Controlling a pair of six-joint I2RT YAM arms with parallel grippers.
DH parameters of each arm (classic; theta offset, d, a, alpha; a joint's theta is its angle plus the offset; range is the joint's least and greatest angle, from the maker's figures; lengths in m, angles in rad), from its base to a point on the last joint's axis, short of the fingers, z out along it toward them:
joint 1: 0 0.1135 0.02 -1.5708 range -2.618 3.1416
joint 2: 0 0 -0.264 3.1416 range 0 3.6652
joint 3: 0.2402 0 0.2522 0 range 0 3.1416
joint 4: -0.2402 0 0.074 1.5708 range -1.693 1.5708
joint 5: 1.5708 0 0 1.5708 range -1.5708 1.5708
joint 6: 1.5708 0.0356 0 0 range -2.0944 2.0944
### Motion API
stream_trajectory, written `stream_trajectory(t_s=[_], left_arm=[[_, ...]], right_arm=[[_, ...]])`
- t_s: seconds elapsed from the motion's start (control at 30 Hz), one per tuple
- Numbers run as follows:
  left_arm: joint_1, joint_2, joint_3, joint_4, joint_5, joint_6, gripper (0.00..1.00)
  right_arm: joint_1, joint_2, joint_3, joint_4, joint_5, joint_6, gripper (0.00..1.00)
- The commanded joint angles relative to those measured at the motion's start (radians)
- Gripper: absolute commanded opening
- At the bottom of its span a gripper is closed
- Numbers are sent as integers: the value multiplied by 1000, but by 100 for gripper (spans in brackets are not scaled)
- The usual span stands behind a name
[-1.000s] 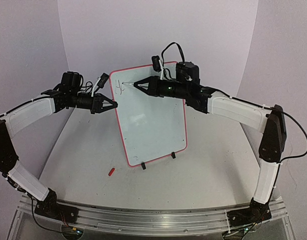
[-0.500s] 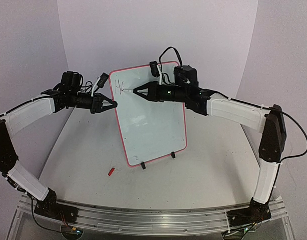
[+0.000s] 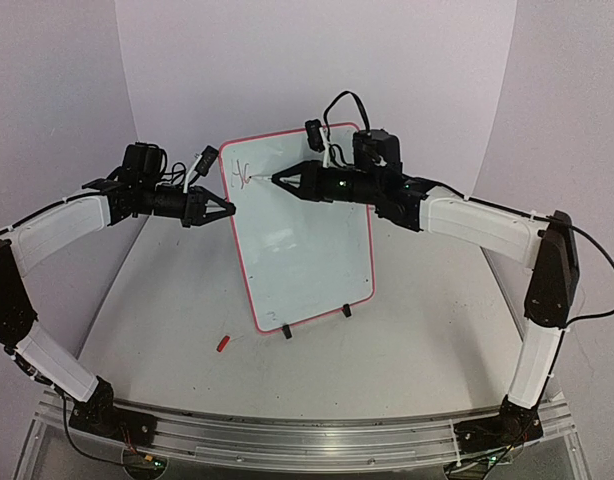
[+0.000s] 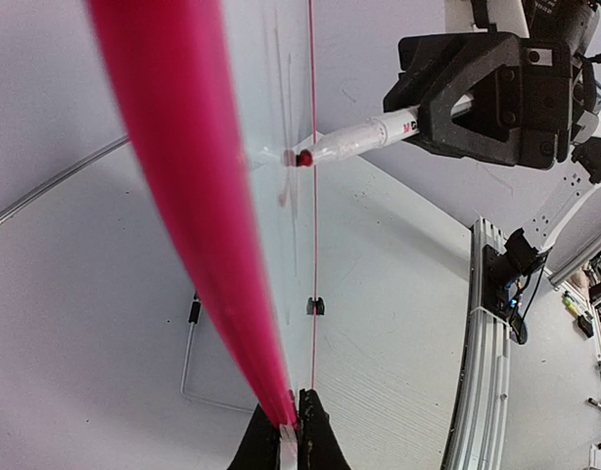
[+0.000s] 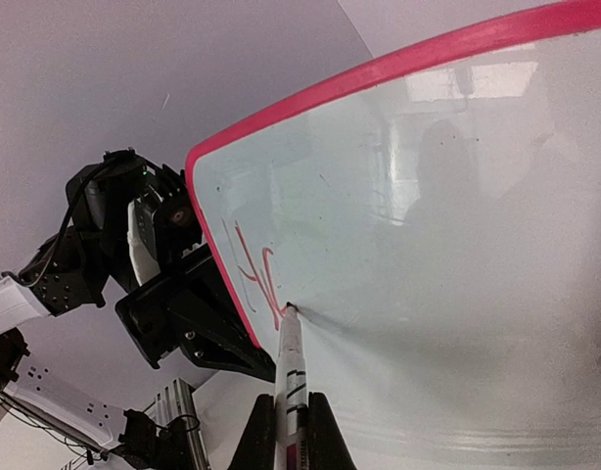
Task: Write a sentence on the whiteboard
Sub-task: Write on the whiteboard with the whiteboard.
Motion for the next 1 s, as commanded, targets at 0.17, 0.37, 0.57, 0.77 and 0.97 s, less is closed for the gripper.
stream_trajectory(t_s=[0.17, 0.37, 0.57, 0.77, 0.97], left_arm=[[-57, 30, -16, -114, -45, 85, 0], [-61, 31, -17, -115, -45, 85, 0], [-62, 32, -16, -116, -46, 86, 0], [-63, 31, -16, -116, -48, 87, 0], [-63, 30, -16, -117, -48, 87, 0]], right_arm=[[-8, -16, 47, 57, 54, 1, 0], [-7, -14, 56, 73, 53, 7, 0], [-7, -10, 56, 84, 48, 9, 0], [-7, -18, 20, 84, 49, 15, 0], [-7, -42, -37, 83, 56, 20, 0]])
